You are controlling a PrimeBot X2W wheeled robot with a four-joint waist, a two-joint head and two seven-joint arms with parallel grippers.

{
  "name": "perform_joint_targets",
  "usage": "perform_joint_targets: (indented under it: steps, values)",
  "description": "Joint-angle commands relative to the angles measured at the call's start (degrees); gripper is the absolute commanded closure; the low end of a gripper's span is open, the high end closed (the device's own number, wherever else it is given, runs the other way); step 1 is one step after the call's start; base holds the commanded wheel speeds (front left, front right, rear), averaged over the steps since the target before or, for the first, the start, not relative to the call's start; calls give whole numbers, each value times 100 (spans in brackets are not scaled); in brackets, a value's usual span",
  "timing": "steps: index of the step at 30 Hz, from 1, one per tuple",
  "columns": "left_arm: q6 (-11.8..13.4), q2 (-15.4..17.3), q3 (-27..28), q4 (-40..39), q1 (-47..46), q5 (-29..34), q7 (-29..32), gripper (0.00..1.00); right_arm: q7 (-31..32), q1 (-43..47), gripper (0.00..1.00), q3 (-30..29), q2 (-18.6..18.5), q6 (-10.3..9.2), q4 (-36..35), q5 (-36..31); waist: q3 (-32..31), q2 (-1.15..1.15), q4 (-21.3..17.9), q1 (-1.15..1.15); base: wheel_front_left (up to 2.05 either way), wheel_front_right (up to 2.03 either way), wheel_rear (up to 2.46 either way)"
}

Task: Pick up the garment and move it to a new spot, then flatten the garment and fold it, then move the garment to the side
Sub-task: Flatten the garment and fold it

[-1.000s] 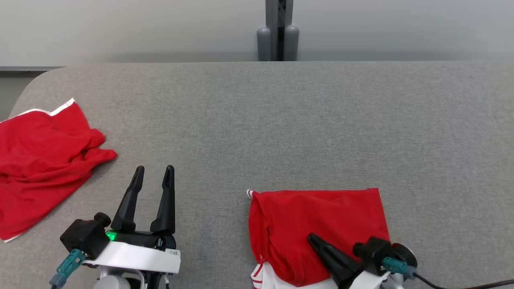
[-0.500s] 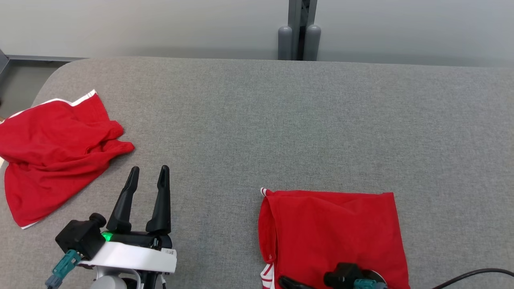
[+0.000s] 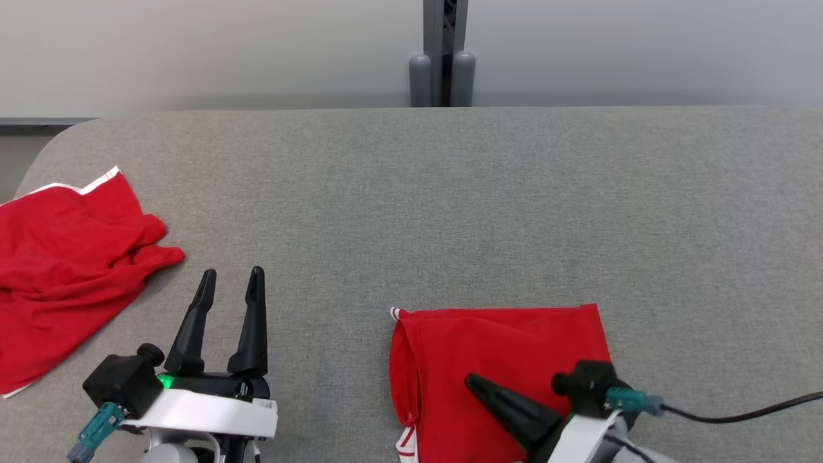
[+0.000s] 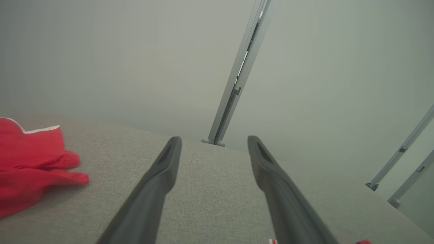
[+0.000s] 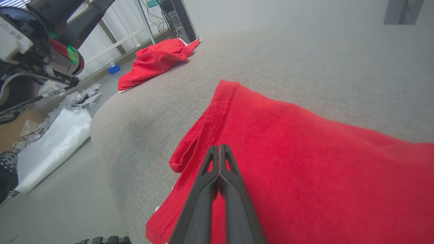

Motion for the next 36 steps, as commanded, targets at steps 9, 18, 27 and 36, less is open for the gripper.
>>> perform_joint_targets:
  steps: [9,18,27,36]
  values:
    - [-8,22,130,-69,79,64,-17,0,-40,86,100,-2401,-230,5,-504,-1325,-180,0,-460,0,0,0,0]
    - [-8,21,179,-138,122,65,-17,0,-41,839,100,-4627,396,3,-861,-2993,-213,0,-813,0,0,0,0]
    - [-8,21,342,-130,221,23,-17,0,-42,1254,100,-5597,971,4,-988,-3741,-194,0,-969,0,0,0,0]
    - [-8,18,234,-39,307,69,-17,0,-42,1368,0,-6140,1275,2,-760,-4129,-217,0,-957,0,0,0,0]
